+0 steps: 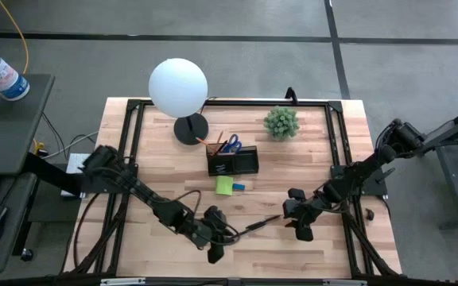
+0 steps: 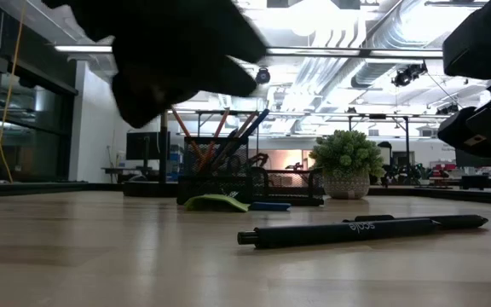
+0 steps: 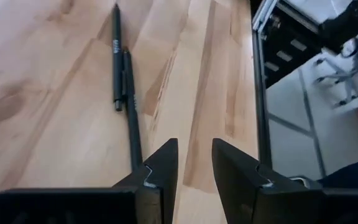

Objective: Pick and place office supplies into organizer
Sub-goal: Put the bottom black pen into the top left side of the desk organizer

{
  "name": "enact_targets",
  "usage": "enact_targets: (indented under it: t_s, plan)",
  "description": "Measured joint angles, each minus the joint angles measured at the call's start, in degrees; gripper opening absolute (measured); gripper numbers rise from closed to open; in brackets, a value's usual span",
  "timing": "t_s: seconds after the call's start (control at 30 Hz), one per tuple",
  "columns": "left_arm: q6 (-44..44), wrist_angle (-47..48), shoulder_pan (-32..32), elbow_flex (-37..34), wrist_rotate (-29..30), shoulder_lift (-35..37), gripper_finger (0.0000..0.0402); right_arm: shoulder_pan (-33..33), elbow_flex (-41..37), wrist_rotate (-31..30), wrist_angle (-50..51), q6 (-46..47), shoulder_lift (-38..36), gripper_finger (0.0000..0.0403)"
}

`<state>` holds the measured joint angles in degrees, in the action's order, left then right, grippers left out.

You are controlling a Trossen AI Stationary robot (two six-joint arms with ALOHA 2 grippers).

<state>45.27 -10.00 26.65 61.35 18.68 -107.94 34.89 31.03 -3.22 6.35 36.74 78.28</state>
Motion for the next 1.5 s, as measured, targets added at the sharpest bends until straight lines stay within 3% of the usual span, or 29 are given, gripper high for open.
enact_targets:
  t_s: [0.2,0.37,0.63,1.07,1.5]
  plan:
    - [-1.3,10.3,0.0,7.7,0.0,-6.8,0.0086,1.5,0.0,0.0,0.0,0.8,0.0,0.0138]
    - [4.5,20.8,-0.1,11.6,0.4,-9.8,0.0086,2.7,0.0,-0.9,-0.4,2.3,0.0,0.0138]
    - [4.3,18.4,-0.4,11.8,0.8,-10.1,0.0099,3.7,0.0,-2.1,-1.1,3.0,0.0,0.0138]
    - [4.7,17.1,-0.4,11.8,3.0,-10.3,0.0229,3.8,0.0,-3.5,-1.6,3.8,0.0,0.0138]
    - [6.6,14.1,-0.3,11.7,3.4,-13.2,0.0224,3.8,0.0,-3.9,-2.0,4.4,0.0,0.0138]
